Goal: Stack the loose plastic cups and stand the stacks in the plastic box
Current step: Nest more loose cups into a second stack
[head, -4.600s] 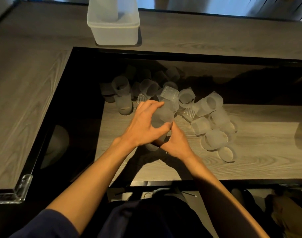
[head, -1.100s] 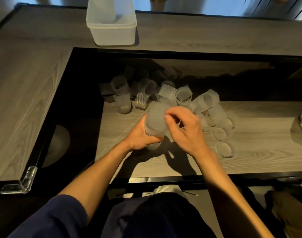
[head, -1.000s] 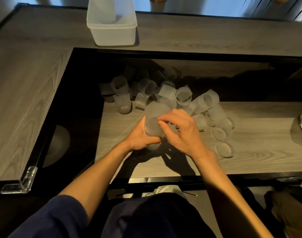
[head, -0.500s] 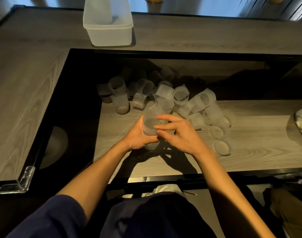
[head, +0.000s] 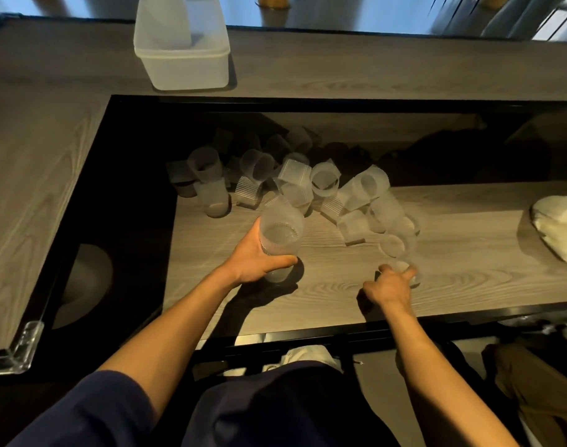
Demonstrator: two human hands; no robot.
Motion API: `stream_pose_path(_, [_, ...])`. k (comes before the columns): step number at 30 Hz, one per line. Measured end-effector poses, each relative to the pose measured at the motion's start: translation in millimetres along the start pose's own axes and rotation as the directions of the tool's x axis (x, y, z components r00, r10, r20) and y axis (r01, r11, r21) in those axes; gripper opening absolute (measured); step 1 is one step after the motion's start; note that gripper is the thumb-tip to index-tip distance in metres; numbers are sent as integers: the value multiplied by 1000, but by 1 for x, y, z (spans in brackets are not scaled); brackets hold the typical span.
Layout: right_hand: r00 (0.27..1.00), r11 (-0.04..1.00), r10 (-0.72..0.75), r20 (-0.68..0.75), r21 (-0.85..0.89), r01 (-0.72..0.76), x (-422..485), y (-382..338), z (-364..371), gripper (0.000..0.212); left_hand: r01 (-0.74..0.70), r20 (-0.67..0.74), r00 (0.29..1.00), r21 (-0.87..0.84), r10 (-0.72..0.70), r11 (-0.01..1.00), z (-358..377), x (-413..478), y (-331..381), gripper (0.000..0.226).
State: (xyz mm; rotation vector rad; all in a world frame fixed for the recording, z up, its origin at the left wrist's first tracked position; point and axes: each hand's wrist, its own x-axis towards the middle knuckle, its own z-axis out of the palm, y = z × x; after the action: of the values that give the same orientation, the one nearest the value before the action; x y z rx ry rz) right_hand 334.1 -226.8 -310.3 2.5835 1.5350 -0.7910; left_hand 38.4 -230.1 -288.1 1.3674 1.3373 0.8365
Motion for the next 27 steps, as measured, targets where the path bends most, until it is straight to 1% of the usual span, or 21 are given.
stream_pose_path(3, [999, 999, -37, 17, 27, 37, 7, 10, 5, 58, 1, 4, 1000, 7, -1, 1000, 1, 2, 0, 90])
stream_pose_path(5, [997, 995, -76, -16, 68, 77, 9, 12, 6, 56, 11, 6, 1000, 3, -11, 1000, 2, 3, 0, 91])
stream_pose_path(7, [989, 989, -114, -88, 79, 121, 7, 8, 5, 44, 19, 10, 1000, -1, -19, 1000, 2, 4, 0, 92])
stream_pose_path(10, [958, 980, -184, -218, 33, 196, -10, -13, -11, 18, 25, 13, 1000, 3, -25, 1000, 2, 5, -1, 93])
stream_pose_path(12, [913, 952, -282, -294, 33, 304, -26, -32, -28, 14, 33, 12, 999, 5, -33, 999, 1, 6, -1, 94])
stream_pose_path(13, [881, 919, -340, -328, 83, 386, -35, -42, -37, 14, 36, 10, 999, 5, -36, 999, 1, 5, -1, 94])
stream_pose_path(14, [845, 862, -393, -362, 177, 476, -45, -52, -46, 16, 38, 7, 999, 6, -38, 999, 1, 5, -1, 94])
stream_pose_path(16, [762, 670, -476, -438, 380, 637, -68, -70, -64, 17, 35, 3, 999, 5, -35, 999, 1, 5, -1, 94])
stream_pose_path(17, [705, 565, -527, -474, 424, 708, -78, -78, -72, 16, 31, -2, 1000, 6, -31, 999, 2, 5, -1, 94])
stream_pose_path(19, [552, 396, -645, -528, 387, 833, -93, -90, -82, 17, 18, -2, 1000, 11, -18, 1000, 2, 5, 1, 96])
stream_pose_path(21, [396, 295, -760, -515, 270, 917, -97, -99, -83, 19, 3, 11, 1000, 9, -3, 1000, 1, 4, 1, 102])
stream_pose_path(22, [333, 256, -805, -491, 219, 942, -97, -102, -80, 19, -6, 20, 1000, 7, 6, 1000, 0, 4, 1, 105])
stream_pose_path(24, [248, 201, -862, -442, 152, 968, -93, -105, -72, 20, -29, 28, 999, -4, 29, 1000, -1, 4, 1, 108])
stream_pose_path(27, [188, 172, -895, -405, 78, 982, -89, -110, -65, 24, -44, 19, 999, -1, 44, 999, -2, 4, -3, 105])
